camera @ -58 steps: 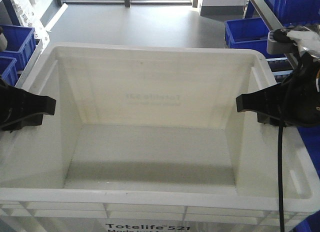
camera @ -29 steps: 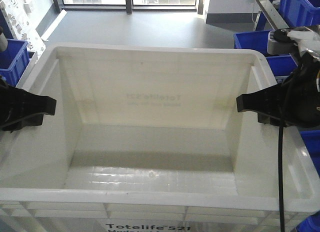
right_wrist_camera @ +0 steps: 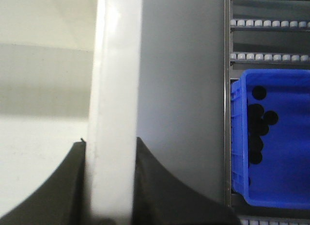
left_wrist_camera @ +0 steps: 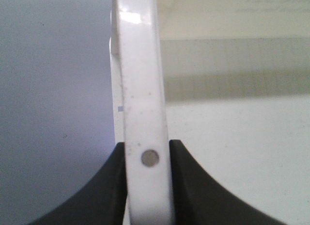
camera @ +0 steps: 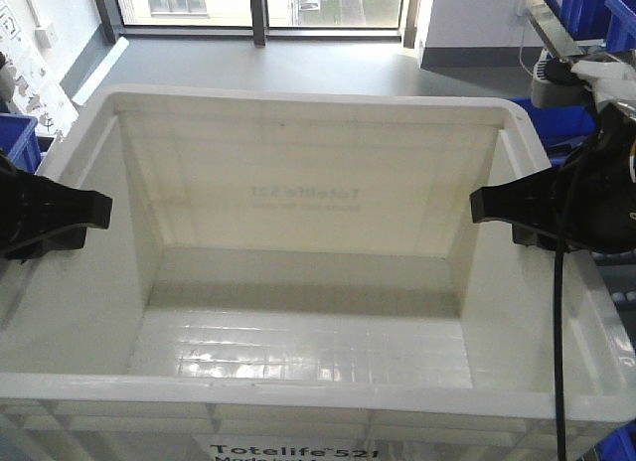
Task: Move bin from left to right shelf
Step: 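Keep holding the crate with both grippers while driving to the other shelf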
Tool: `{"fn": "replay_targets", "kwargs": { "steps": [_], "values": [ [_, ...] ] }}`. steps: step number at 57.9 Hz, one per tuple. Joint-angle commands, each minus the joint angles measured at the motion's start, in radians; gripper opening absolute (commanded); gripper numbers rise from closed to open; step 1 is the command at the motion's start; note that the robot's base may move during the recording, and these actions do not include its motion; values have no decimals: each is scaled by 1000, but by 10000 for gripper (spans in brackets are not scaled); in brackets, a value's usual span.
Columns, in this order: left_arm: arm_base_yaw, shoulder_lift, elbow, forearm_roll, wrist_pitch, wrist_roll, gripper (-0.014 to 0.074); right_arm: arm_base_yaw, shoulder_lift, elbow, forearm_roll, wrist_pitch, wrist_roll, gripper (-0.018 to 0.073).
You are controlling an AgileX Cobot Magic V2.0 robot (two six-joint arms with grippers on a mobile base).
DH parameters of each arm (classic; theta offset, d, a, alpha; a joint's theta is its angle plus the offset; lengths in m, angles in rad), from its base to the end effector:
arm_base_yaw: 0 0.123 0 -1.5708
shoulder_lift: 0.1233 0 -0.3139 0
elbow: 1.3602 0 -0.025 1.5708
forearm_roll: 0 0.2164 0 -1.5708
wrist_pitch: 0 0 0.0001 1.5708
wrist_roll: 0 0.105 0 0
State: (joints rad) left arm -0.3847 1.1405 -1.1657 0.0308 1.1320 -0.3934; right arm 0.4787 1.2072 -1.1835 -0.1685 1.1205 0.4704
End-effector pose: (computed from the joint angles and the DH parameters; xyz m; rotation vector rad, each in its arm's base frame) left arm 0.1608 -0.0619 0.3819 -0.0046 2.6094 -0.2418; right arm 0.1769 0.0740 0.3764 -0.0545 2.6063 0.1143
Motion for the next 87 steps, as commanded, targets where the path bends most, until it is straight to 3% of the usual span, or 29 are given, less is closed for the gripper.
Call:
{"fn": "replay_targets", "kwargs": {
  "steps": [1,87],
  "values": [
    [-8,-32,-41,-37,-111,14,-6,-1,-26,-36,-54,-69,-21,-1],
    [-8,-33,-41,-37,-111,14,-6,-1,-26,-36,-54,-59,-21,-1]
  ]
}}
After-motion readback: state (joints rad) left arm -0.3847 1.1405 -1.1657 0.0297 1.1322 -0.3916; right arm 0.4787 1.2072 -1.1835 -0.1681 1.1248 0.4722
